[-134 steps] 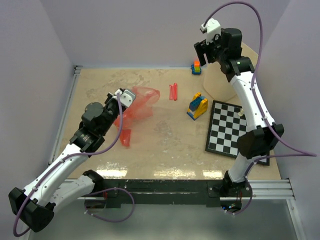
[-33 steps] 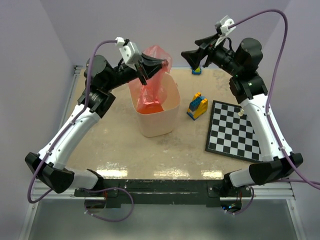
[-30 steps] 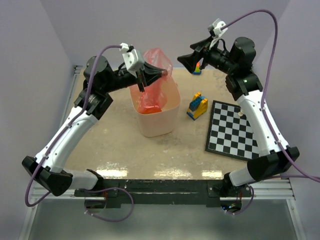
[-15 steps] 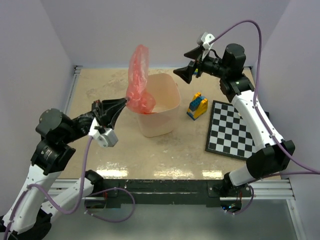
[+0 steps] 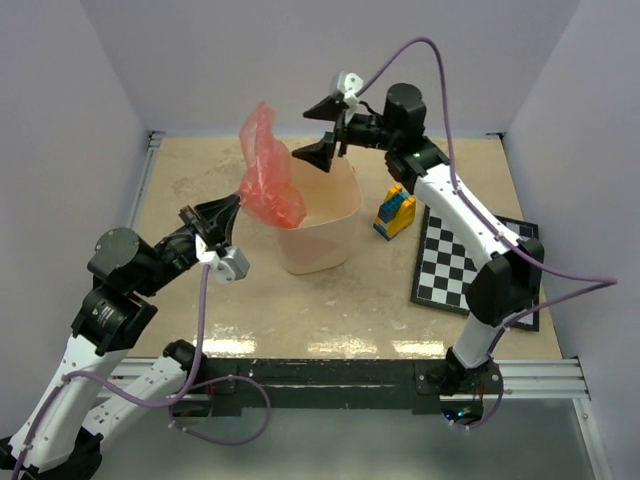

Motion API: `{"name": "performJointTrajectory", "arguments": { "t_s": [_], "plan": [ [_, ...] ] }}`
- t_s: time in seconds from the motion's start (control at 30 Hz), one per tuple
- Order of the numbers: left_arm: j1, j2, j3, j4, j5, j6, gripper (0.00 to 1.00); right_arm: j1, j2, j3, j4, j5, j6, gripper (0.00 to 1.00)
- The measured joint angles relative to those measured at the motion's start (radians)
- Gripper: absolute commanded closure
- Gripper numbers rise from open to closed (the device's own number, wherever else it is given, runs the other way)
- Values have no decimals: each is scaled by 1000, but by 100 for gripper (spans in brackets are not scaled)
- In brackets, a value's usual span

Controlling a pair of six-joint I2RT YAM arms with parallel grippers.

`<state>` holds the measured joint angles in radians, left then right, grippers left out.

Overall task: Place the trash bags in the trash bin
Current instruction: Place the trash bag in the trash bin.

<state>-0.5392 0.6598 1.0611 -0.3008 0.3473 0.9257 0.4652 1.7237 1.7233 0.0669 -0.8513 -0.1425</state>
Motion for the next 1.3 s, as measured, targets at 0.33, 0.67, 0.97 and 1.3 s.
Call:
{"name": "performJointTrajectory", "arguments": {
  "t_s": [0.33, 0.67, 0.97, 1.3],
  "plan": [
    [0, -72, -21, 5, -164, -72, 96, 53, 235, 150, 100, -8, 192, 2],
    [1, -108, -93, 16, -301, -179, 95, 78, 272, 175, 64, -79, 198, 100],
    [23, -26, 6, -81, -318, -346, 34, 82, 162, 150, -108, 12, -45, 100],
    [41, 334, 664, -362, -97, -599, 18, 78, -222, -33, -133, 159, -401, 100]
  ]
}}
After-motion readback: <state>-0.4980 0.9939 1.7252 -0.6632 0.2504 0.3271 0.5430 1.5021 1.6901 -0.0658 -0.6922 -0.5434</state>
